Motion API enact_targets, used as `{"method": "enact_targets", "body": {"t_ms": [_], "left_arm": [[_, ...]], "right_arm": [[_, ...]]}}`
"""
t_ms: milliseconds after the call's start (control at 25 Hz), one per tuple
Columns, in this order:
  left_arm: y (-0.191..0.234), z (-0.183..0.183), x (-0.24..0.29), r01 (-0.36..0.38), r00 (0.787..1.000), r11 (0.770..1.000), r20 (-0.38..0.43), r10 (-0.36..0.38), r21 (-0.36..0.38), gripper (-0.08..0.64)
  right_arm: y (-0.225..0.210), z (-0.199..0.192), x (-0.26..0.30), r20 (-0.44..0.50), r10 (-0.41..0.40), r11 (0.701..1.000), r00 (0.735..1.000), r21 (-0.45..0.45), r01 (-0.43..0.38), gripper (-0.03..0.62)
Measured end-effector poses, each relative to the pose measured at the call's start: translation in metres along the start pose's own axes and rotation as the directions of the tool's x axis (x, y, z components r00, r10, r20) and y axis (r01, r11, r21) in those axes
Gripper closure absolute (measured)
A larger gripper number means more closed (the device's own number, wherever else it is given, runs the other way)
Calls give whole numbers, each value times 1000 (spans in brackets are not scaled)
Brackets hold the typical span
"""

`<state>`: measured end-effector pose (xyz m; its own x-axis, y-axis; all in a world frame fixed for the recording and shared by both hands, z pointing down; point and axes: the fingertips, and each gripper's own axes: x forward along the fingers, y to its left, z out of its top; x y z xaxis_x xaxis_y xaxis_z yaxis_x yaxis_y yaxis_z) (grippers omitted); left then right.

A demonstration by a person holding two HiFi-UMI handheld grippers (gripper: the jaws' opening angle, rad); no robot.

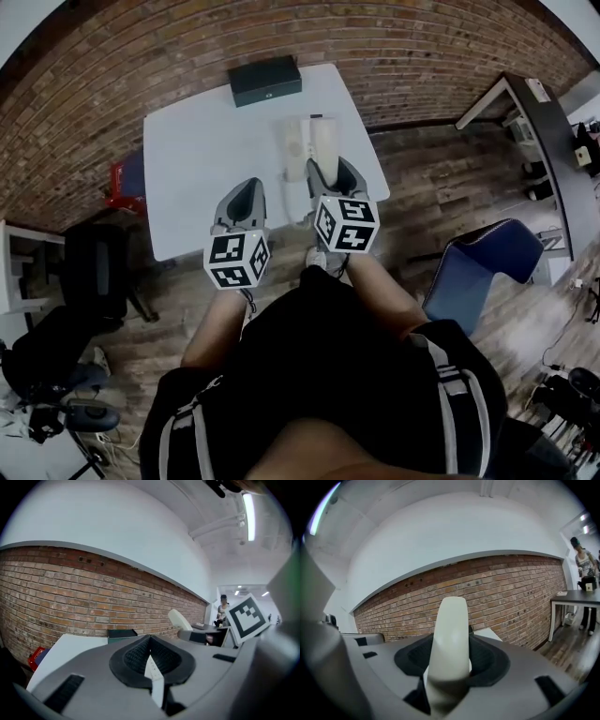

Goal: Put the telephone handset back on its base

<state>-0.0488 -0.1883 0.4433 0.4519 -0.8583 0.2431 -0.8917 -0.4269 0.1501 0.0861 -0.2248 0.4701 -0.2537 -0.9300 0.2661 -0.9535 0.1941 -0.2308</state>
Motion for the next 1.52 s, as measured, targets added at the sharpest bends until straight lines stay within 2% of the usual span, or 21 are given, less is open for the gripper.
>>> {"method": "enact_targets", "body": {"t_ms": [320,480,760,1080,1280,1520], "left_arm": [[-7,19,64,-55,998,998,-25,55,3,558],[-5,21,84,-87,995,996,-40,86,-12,558],[7,16,103,-109,991,994,-73,108,-8,558],[36,18,118,-80,993,997,-87,81,16,558],[51,25,128,-45,995,999,-87,47,28,558],[70,28,134,-42,995,999,-87,45,28,558]], "right_arm": [[-41,6,60,-94,50,999,994,26,-47,390],[-48,2,79,-136,84,996,987,31,-81,390],[-50,-18,109,-199,98,994,975,69,-86,390],[-45,-38,141,-261,32,996,965,87,-10,390],[-43,-59,160,-315,-16,996,949,81,43,390],[-44,-78,181,-373,-58,995,926,55,84,390]]}}
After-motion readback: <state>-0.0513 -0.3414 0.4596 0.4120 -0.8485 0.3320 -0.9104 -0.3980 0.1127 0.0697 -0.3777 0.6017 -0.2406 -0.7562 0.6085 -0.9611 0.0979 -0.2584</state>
